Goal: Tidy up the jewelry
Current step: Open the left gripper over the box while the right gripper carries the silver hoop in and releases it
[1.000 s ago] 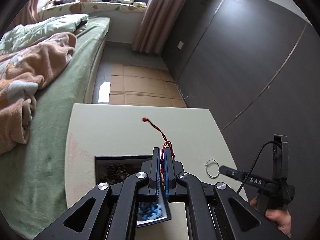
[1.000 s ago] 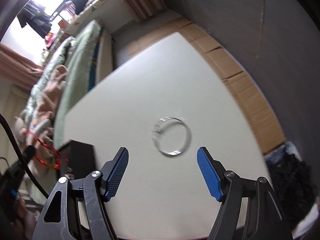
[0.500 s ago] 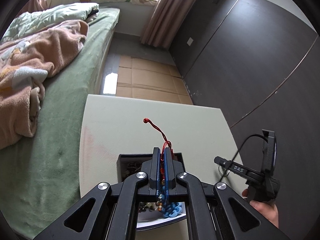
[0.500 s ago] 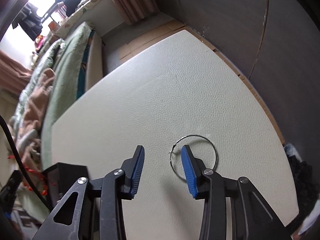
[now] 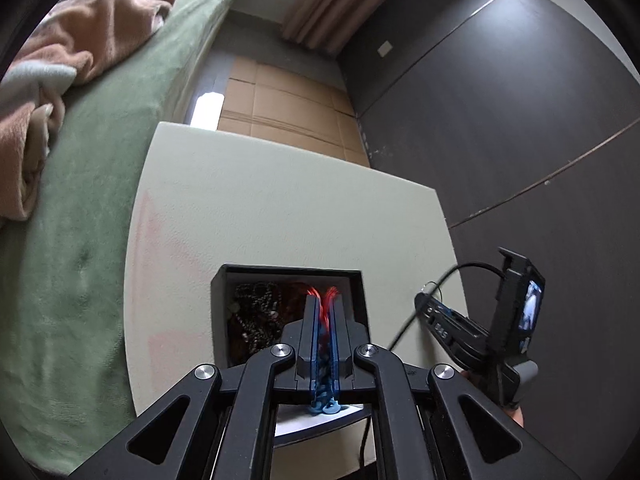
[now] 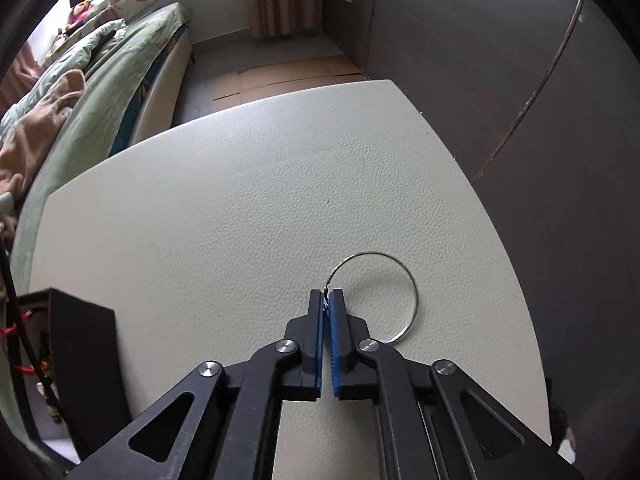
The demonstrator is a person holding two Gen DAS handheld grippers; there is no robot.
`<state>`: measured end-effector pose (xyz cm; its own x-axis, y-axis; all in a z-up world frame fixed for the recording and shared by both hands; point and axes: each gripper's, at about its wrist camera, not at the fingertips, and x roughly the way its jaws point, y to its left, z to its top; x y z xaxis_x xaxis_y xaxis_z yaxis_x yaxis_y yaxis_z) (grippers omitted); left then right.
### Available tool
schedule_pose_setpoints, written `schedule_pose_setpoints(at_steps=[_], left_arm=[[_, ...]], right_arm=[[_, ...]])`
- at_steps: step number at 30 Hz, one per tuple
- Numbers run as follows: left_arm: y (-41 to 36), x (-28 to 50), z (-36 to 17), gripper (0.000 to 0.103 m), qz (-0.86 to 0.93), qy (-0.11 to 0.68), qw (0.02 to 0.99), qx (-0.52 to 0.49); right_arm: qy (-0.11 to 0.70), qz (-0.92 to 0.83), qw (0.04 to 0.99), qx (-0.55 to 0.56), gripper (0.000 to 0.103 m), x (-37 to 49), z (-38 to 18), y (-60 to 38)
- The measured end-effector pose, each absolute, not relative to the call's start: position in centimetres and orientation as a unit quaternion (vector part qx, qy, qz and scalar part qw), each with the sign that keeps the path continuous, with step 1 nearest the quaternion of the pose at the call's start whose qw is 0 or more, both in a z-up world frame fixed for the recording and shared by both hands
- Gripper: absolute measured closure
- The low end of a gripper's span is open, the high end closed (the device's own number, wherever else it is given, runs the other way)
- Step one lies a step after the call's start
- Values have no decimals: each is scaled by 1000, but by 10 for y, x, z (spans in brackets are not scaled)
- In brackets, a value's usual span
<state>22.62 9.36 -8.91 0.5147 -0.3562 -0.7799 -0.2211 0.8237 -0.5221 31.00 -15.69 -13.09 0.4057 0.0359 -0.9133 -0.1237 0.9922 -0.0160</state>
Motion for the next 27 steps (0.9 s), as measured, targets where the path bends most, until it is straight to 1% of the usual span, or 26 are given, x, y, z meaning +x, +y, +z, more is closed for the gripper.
schedule_pose_setpoints(at_steps=[1,2,3,4,5,9,14,21,27], left_arm=[[94,226,-89,93,-39,491,819,-293],[95,225,-87,77,-39,488,821,-293],[96,223,-85,66,-38,483,824,-294],[97,221,-83,45,-36,476,828,-296],[98,219,-80,35,-32,467,832,-297],[102,215,-73,35,-24,454,840,-295],[108,213,-71,35,-9,452,843,-291],[124,208,-66,35,11,442,851,-282],[141,202,-64,35,27,435,852,-290]], right_arm=[[546,55,835,-32,99,309,-130,-159],[548,65,833,-19,99,308,-130,-161],[550,78,831,1,99,307,-128,-165],[550,89,830,18,99,306,-125,-169],[547,98,831,31,100,305,-121,-172],[527,142,833,89,99,297,-102,-181],[498,194,835,130,99,283,-82,-181],[473,279,820,159,99,269,-64,-151],[476,345,791,166,99,257,-61,-111]])
